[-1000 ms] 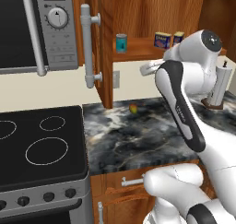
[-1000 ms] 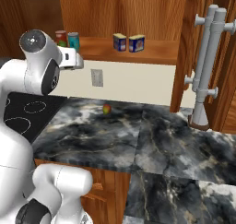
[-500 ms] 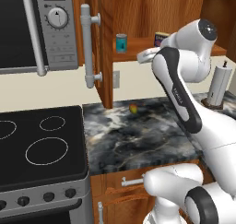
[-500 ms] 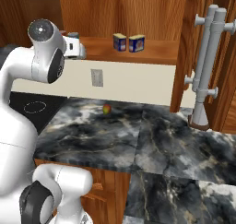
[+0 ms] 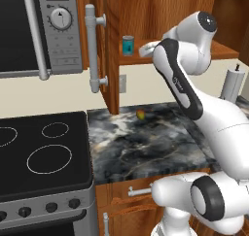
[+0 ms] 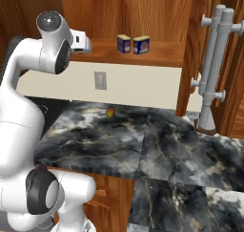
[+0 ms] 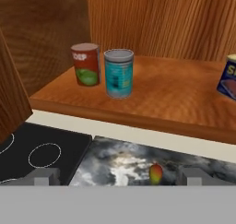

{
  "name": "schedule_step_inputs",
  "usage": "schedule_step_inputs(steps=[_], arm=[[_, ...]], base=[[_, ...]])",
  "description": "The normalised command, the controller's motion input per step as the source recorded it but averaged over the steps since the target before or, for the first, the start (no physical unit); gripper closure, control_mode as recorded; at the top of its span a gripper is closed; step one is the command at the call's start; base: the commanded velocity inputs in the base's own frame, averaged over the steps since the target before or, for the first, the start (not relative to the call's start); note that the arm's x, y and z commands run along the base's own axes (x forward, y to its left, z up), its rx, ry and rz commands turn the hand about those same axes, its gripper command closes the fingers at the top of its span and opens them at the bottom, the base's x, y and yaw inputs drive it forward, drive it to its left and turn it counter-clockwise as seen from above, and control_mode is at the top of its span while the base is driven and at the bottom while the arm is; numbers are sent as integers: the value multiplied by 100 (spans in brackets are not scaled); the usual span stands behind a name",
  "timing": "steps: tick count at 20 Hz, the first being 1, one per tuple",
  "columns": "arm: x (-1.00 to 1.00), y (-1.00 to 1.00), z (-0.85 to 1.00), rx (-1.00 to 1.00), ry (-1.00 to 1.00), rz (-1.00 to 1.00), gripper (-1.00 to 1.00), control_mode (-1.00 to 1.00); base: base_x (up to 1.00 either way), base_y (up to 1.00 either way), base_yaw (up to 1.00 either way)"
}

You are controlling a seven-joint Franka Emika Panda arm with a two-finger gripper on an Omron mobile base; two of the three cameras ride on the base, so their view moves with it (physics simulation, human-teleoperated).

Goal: Stack two cans on top of the other two cans in the cabinet.

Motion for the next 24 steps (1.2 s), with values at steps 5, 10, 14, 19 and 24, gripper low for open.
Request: schedule_step_inputs(steps=[5,10,14,19,24], arm=[[28,3,-4,1,0,0,-100,-100],[16,9,-10,1,-5,0,-100,-100],[12,12,-9,5,-9,0,-100,-100],[22,10,-7,2,-8,0,-100,-100],[36,4,1,0,0,0,-100,-100]], base=[[0,0,0],[0,0,0],[0,0,0],[0,0,0],[0,0,0]])
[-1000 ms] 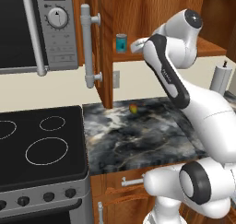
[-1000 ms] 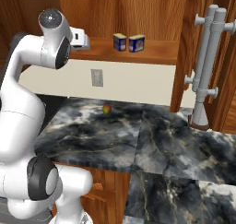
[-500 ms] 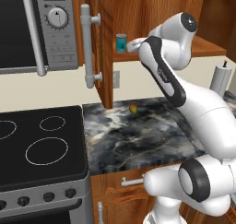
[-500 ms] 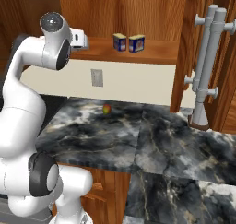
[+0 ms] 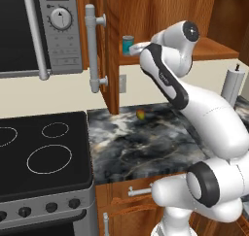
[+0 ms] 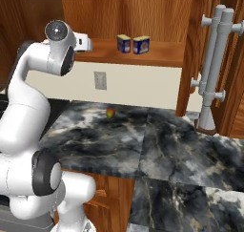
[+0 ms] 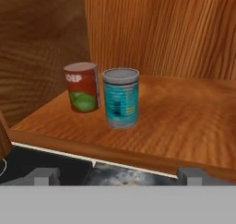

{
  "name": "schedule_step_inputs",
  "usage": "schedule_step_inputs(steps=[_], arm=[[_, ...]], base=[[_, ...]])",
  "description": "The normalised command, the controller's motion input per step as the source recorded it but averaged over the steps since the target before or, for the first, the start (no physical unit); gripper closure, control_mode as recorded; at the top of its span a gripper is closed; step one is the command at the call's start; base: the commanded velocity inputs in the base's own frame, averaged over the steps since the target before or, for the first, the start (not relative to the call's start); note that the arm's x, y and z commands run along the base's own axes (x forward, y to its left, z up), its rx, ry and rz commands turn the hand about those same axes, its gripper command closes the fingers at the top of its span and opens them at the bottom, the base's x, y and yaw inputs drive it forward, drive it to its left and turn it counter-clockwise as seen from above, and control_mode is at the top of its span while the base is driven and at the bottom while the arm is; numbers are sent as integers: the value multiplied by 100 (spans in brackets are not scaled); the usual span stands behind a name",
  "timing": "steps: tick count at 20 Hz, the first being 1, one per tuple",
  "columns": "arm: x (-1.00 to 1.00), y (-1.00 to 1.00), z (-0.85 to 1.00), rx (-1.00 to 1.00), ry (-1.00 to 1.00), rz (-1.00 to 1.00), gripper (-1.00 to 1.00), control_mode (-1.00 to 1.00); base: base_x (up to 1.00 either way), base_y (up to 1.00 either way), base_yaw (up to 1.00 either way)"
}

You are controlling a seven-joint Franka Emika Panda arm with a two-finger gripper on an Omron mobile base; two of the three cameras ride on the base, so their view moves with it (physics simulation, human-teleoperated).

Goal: Stack two cans on top of the other two cans in the cabinet.

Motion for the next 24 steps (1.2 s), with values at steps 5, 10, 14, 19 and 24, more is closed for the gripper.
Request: schedule_step_inputs(steps=[5,10,14,19,24], arm=[[30,2,0,0,0,0,-100,-100],[27,2,-5,0,0,0,-100,-100],[22,5,-13,0,0,1,-100,-100],[30,7,-6,0,1,0,-100,-100],[27,6,-2,0,6,1,-100,-100]], base=[[0,0,0],[0,0,0],[0,0,0],[0,0,0],[0,0,0]])
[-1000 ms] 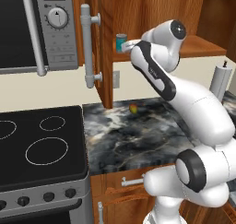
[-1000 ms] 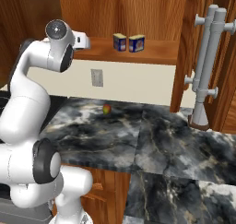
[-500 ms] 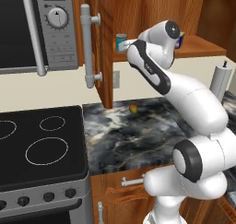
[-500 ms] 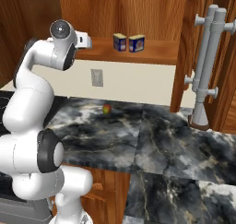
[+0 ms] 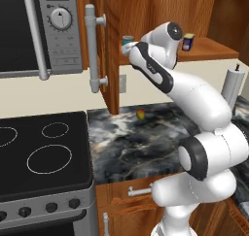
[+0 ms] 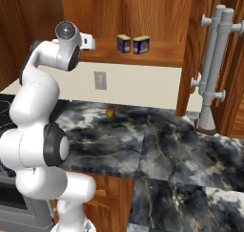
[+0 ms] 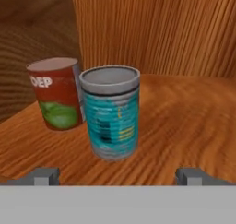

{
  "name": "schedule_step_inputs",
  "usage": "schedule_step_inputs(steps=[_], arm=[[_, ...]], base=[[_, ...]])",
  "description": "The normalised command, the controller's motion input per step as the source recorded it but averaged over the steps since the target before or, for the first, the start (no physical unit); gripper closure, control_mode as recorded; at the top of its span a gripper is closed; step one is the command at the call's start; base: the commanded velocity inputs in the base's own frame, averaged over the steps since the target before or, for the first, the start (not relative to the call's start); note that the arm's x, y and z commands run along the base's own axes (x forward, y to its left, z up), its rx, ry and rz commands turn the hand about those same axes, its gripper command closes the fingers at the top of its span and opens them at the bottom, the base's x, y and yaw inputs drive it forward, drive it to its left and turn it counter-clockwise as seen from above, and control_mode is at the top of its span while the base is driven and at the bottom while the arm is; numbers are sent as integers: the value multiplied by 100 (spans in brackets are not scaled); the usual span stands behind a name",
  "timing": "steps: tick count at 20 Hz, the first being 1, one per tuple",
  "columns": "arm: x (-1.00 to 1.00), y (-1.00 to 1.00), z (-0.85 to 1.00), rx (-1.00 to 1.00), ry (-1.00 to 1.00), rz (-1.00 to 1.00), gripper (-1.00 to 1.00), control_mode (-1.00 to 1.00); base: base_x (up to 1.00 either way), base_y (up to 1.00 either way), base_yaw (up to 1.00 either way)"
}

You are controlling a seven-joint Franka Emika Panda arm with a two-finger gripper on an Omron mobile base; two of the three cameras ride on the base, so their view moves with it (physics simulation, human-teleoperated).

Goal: Stack two cans on top of the other two cans in the cabinet.

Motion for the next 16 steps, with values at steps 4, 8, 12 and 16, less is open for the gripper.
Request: schedule_step_inputs(steps=[4,8,12,16], arm=[[24,6,-2,0,10,0,-100,-100],[22,7,0,0,9,1,-100,-100],[21,6,-2,0,4,6,-100,-100],[19,8,-6,0,0,8,-100,-100]], base=[[0,0,0],[0,0,0],[0,0,0],[0,0,0]])
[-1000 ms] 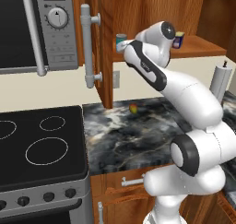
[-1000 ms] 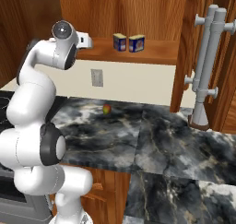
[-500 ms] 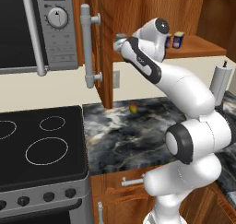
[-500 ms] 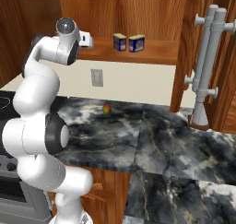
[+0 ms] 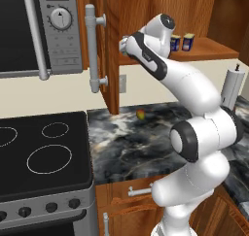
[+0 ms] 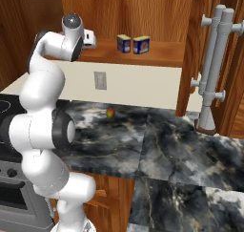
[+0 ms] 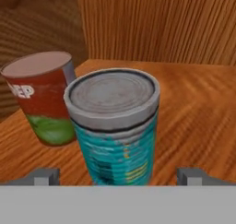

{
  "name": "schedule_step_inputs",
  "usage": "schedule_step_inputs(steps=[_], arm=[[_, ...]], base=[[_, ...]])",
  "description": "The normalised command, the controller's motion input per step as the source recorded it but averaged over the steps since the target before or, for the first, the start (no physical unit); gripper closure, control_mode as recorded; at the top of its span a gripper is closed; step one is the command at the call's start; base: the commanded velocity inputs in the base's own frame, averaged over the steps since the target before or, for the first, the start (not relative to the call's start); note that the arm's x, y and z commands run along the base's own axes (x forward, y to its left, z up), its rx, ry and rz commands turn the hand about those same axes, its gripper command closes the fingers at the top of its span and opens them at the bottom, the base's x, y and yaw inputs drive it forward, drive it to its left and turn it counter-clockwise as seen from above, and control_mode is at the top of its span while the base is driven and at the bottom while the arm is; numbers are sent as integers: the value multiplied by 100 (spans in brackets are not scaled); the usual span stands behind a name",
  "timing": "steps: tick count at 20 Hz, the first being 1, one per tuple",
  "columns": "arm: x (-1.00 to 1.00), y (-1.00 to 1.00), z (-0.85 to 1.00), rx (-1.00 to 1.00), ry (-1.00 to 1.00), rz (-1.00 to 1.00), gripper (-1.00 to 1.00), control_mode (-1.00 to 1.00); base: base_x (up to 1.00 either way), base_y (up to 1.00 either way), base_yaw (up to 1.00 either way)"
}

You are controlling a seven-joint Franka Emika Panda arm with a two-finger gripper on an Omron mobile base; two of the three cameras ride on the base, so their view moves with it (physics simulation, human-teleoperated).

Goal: Stack two cans on top of the other two cans in the cabinet.

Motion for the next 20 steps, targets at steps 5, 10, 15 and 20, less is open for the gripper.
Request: schedule_step_inputs(steps=[5,10,15,20], arm=[[22,5,-9,0,0,8,-100,-100],[23,0,-8,-1,0,6,-100,-100],[17,0,-1,-2,0,3,-100,-100],[8,0,0,0,1,0,-100,-100]], base=[[0,0,0],[0,0,0],[0,0,0],[0,0,0]])
